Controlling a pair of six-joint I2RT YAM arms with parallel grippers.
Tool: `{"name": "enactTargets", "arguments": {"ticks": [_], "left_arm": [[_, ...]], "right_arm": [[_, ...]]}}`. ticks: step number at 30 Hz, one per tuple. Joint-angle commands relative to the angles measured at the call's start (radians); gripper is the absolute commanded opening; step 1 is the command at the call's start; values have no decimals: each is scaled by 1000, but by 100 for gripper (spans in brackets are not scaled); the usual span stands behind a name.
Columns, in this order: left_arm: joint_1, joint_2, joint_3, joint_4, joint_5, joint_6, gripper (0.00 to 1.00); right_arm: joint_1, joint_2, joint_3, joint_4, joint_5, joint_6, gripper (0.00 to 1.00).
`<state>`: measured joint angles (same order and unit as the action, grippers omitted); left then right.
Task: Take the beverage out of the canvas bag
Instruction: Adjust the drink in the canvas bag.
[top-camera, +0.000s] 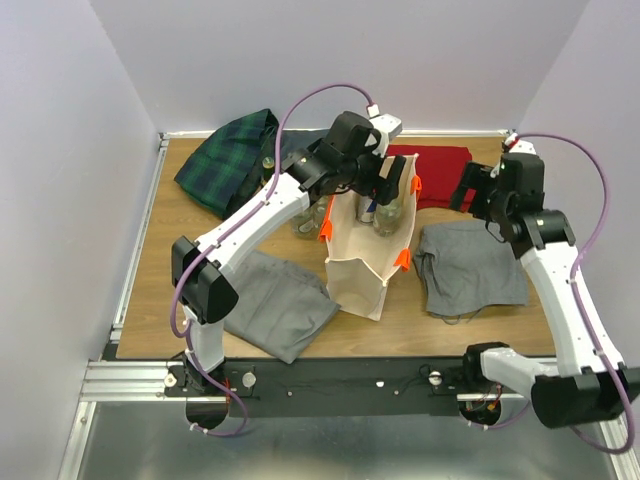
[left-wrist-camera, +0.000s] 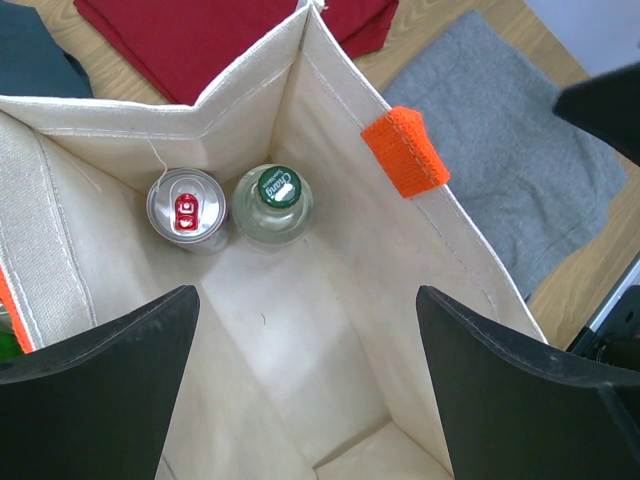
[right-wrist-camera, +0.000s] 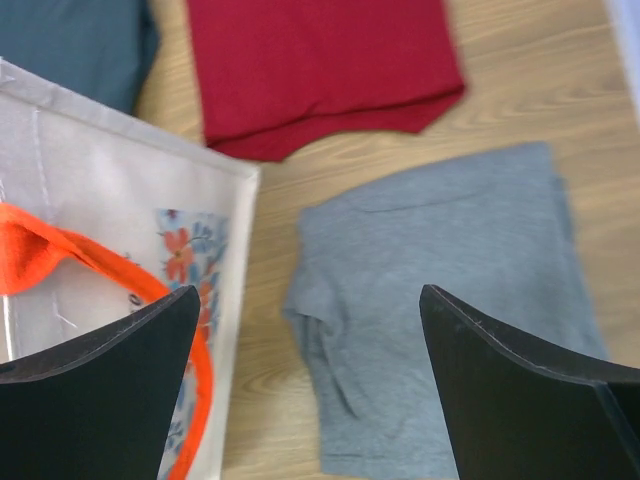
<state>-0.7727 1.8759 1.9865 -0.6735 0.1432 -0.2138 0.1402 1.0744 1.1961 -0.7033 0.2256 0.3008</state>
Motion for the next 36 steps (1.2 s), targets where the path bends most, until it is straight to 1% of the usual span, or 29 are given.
{"name": "enactTargets", "arguments": {"ticks": [1, 4, 7, 9, 12, 13, 19, 24, 28, 31, 36], "left_arm": [[-5, 8, -23, 28, 25, -7, 99], [-5, 0, -44, 34, 25, -2, 99], [-7, -8, -67, 48, 19, 1, 99], [-5, -4, -72, 54, 30, -5, 99], [-7, 2, -83, 64, 33, -9, 99], [-7, 3, -89, 75, 33, -7, 99], [-8, 32, -81, 100, 29, -21, 99], [-16, 63, -84, 138, -34, -41, 99], [-26, 120, -2, 98, -42, -36, 99], [-34, 149, 20, 94, -71, -24, 99], [-36, 157, 6, 124, -88, -27, 89]], "right_arm": [[-115, 96, 57, 21, -444, -68, 100], [-136, 101, 60, 48, -524, -68, 100], [-178, 114, 68, 62, -545, -63, 100], [-185, 131, 80, 47, -513, -54, 100], [-202, 148, 74, 44, -514, -39, 100], [-202, 148, 71, 44, -488, -31, 100], [-203, 125, 34, 62, -462, -29, 100], [-203, 101, 23, 50, -402, -46, 100], [-203, 94, 13, 51, -382, -37, 100], [-203, 94, 7, 53, -382, -29, 100], [-203, 96, 8, 47, -376, -31, 100]]}}
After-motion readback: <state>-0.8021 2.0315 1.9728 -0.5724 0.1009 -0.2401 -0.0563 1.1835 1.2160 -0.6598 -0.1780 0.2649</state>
